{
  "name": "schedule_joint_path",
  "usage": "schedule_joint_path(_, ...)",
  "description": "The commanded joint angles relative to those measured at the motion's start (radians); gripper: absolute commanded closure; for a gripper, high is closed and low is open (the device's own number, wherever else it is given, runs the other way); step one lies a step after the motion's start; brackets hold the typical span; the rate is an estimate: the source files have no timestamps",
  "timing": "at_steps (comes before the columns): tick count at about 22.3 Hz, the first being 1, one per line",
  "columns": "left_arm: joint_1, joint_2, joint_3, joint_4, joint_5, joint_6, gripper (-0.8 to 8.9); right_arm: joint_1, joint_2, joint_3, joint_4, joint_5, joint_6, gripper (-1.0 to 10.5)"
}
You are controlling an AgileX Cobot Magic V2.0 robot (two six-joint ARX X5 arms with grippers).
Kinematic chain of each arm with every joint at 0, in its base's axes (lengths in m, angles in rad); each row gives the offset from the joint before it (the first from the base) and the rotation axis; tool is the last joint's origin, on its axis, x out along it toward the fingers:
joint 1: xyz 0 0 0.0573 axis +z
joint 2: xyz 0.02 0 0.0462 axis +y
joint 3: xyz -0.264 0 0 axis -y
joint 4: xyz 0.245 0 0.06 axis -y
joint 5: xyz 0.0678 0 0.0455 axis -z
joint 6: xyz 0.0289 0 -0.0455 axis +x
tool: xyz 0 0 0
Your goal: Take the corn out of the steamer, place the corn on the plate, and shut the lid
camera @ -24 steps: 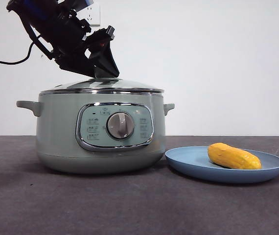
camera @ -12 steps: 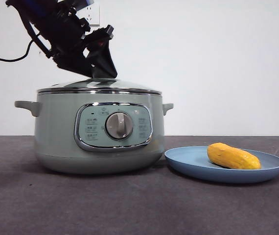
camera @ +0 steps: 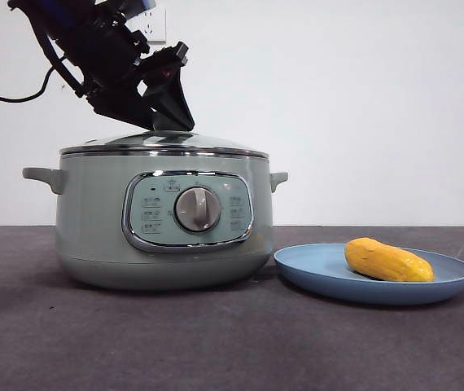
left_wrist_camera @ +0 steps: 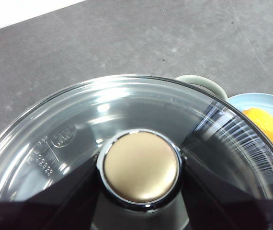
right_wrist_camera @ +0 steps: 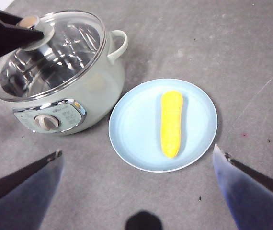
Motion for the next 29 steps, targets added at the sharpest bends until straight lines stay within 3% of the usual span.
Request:
schedule_joint_path(1,0.000,0.002,-0.016,-0.025,-0.005,-0.019,3.40,0.002,-0.003,-0.006,-0.003,-0.001,-0.014,3.2)
schedule_joint_path(2,0.000,0.002,-0.015,-0.025,-0.005,-0.019,2.60,0.002,-0.003,-0.006,-0.005,-0.001,-0.014,3.2)
schedule_joint_path(3,0.000,0.001,-0.013,-0.026,-0.005,-0.019,2.46,0.002,-0.003,-0.006,-0.006,-0.001,-0.014,3.2)
schedule_joint_path(13,0.000,-0.032,0.145,-0.187,-0.005,-0.019,2.47,0.002,-0.003,-0.006,-0.008,-0.002,-0.021,3.2)
schedule_joint_path(19,0.000,-0.047,0.335,-0.534,0.091,-0.018,2.48,0.002,-0.003,-0.006,-0.008,-0.003,-0.047,3.2)
schedule_joint_path(25,0.000,-0.068,0.515,-0.965,0.209,-0.009,2.54,0.002,-0.002,-0.006,-0.011,-0.113,-0.091,3.2)
schedule_joint_path(29,-0.001,-0.116,0.535,-1.107,0.266,0.012,3.59,0.002,0.003,-0.006,-0.032,-0.144,-0.118,3.2)
